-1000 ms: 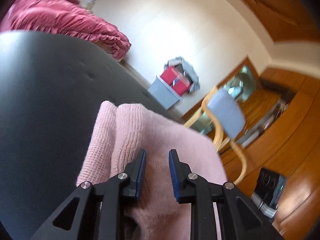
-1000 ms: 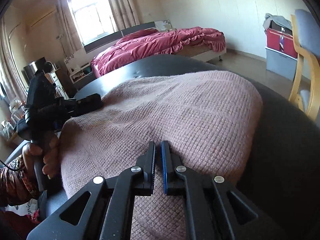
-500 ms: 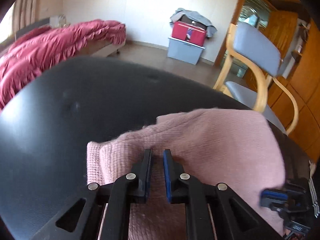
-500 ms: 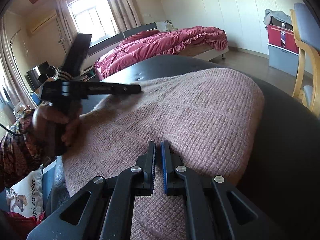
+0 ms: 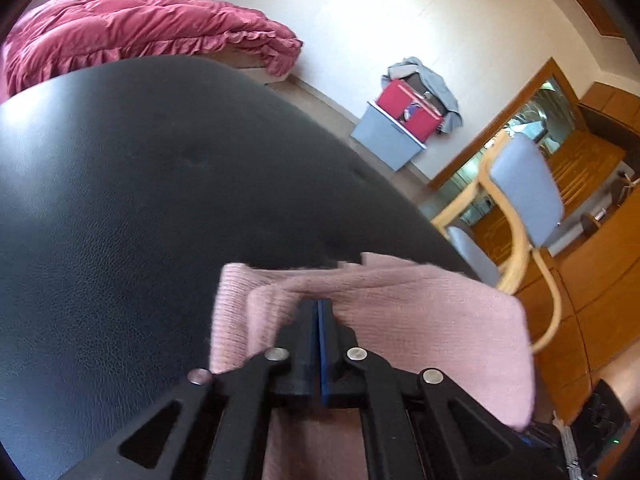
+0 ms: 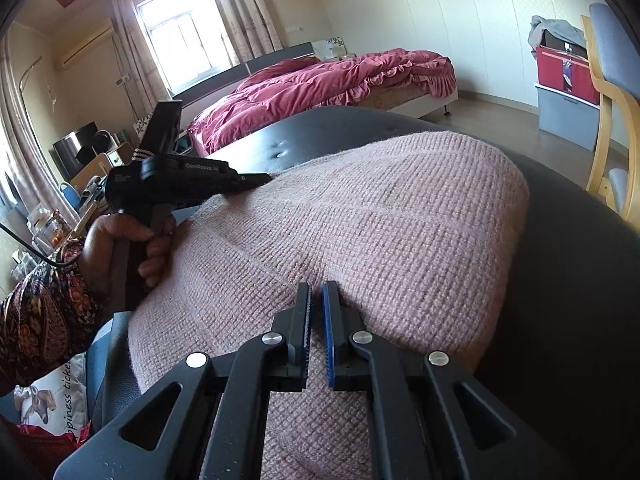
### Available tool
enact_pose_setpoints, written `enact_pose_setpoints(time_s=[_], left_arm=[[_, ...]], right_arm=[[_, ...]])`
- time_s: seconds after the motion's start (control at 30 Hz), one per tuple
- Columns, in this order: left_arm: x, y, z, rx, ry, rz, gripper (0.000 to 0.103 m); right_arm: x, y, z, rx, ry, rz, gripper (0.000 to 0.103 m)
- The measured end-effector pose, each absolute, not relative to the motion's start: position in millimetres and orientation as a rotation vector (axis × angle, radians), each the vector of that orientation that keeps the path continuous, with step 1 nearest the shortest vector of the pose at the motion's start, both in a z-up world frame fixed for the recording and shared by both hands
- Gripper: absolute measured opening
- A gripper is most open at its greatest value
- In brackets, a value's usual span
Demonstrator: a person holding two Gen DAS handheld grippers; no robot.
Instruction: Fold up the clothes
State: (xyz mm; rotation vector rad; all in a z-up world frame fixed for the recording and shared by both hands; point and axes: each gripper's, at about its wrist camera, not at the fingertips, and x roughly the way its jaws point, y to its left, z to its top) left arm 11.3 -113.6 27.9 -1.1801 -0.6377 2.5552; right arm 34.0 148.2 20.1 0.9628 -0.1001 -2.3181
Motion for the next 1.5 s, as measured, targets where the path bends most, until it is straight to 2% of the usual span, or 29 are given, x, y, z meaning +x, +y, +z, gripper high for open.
enact_pose_setpoints(time_s=[0.1, 0.23, 0.33, 0.5, 0.6, 0.7, 0.83, 0.93, 1.0, 1.1, 1.2, 1.27, 1.37, 1.5], left_arm=[[37, -101, 41, -1.093, -0.558, 2.588, 0.017], [72, -85, 59, -0.976, -0.453, 2.624, 0.017], [75, -72, 45, -1.015, -0.292, 2.732, 0.017], [78, -99, 27, -1.054, -0.471, 2.814, 0.007], [76, -108, 18, -1.069, -0.568, 2.782, 0.007], [76, -109, 15, -1.067, -0.584, 2.772, 0.007], [86, -131, 11, -1.003, -0.786, 2.632, 0.007], [122, -140, 24, -0.841, -0.926, 2.632, 0.013], [141, -129, 35, -0.748, -0.836, 2.672, 0.015], [158, -94, 49, -0.678, -0.594, 2.670, 0.015], [151, -73, 47, -0.757, -0.446, 2.729, 0.015], [136, -79, 34, -0.887, -0.527, 2.729, 0.015], [117, -107, 10, -0.963, -0.768, 2.615, 0.007], [117, -117, 0, -0.941, -0.878, 2.565, 0.003]], right_arm=[[34, 148, 20, 0.962, -0.100, -2.321, 0.004], [34, 148, 21, 0.962, -0.097, -2.323, 0.004], [35, 148, 21, 0.961, -0.095, -2.325, 0.004], [34, 146, 21, 0.960, -0.091, -2.322, 0.004], [34, 146, 21, 0.962, -0.092, -2.318, 0.004], [33, 145, 20, 0.963, -0.091, -2.319, 0.004], [33, 146, 21, 0.962, -0.093, -2.319, 0.004], [33, 147, 22, 0.954, -0.095, -2.321, 0.004], [33, 147, 22, 0.953, -0.092, -2.322, 0.004], [32, 146, 22, 0.953, -0.090, -2.323, 0.004], [31, 147, 22, 0.952, -0.094, -2.321, 0.004], [30, 148, 21, 0.951, -0.100, -2.318, 0.004], [30, 148, 21, 0.952, -0.102, -2.316, 0.004], [30, 148, 21, 0.953, -0.097, -2.319, 0.004]])
